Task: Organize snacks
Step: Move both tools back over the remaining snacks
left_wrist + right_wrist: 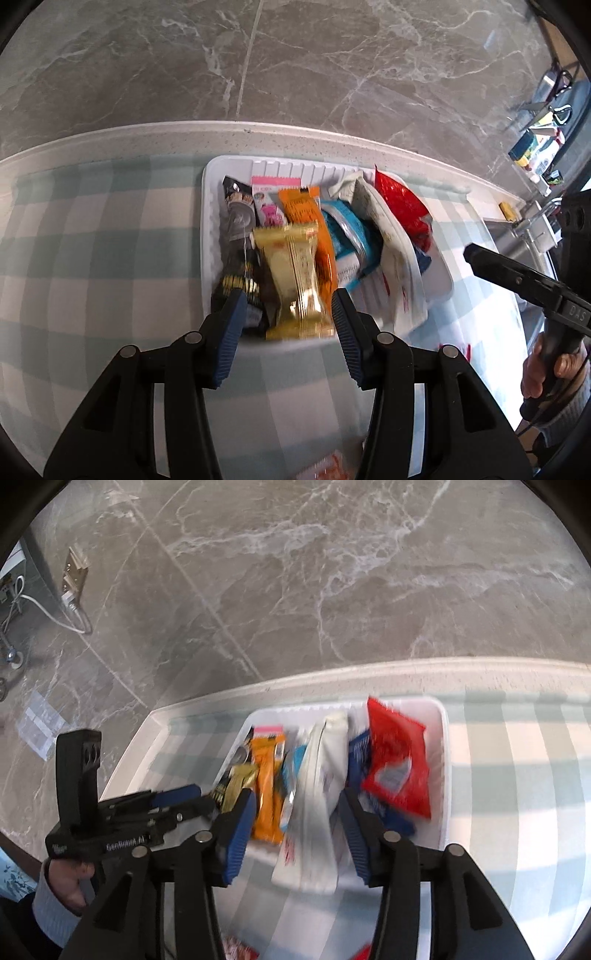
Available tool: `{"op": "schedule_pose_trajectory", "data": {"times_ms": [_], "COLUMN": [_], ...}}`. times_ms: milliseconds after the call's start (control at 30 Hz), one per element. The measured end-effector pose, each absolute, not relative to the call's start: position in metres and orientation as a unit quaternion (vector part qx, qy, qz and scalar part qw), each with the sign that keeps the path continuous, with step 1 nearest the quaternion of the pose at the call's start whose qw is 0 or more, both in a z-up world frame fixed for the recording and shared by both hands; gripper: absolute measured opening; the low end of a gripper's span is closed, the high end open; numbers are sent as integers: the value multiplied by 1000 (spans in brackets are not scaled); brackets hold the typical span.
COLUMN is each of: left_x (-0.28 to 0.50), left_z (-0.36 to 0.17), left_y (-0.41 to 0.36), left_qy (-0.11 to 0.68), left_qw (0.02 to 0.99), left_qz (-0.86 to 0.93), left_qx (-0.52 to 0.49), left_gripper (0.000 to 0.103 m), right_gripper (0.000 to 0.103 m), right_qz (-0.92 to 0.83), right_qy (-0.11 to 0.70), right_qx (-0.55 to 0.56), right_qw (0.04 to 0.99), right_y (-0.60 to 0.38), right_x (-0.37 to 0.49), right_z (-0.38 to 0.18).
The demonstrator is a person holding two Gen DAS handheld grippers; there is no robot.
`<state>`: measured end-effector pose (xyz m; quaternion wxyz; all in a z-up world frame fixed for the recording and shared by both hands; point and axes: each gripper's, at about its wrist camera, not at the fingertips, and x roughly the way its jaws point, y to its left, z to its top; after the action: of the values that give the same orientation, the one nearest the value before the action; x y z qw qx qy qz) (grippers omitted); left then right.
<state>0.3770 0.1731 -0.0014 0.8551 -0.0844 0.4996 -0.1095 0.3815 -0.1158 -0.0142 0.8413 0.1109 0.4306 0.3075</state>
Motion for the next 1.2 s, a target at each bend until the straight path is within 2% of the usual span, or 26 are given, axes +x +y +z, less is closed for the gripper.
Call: {"op": "schedule_pose_trajectory", "data": {"times_ms": [367,667,1200], "left_x": [303,244,206], "left_z": [-4,-16,-35], "left_y": [170,159,146], "left_qy": [518,544,567], "left_qw": [845,831,817], "left_qz": [-104,-99,-87], "left_qx": [-82,-67,-52], "left_gripper": [46,47,47], "right_gripper": [60,61,65], "right_qz": [268,224,196], "right_qy": [443,467,506], "right_qx": [124,117,126], "right_qw": [847,847,830], "right_y": [-161,-192,-203], "right_x": [313,255,209], "right_z": [-23,-47,-84]}}
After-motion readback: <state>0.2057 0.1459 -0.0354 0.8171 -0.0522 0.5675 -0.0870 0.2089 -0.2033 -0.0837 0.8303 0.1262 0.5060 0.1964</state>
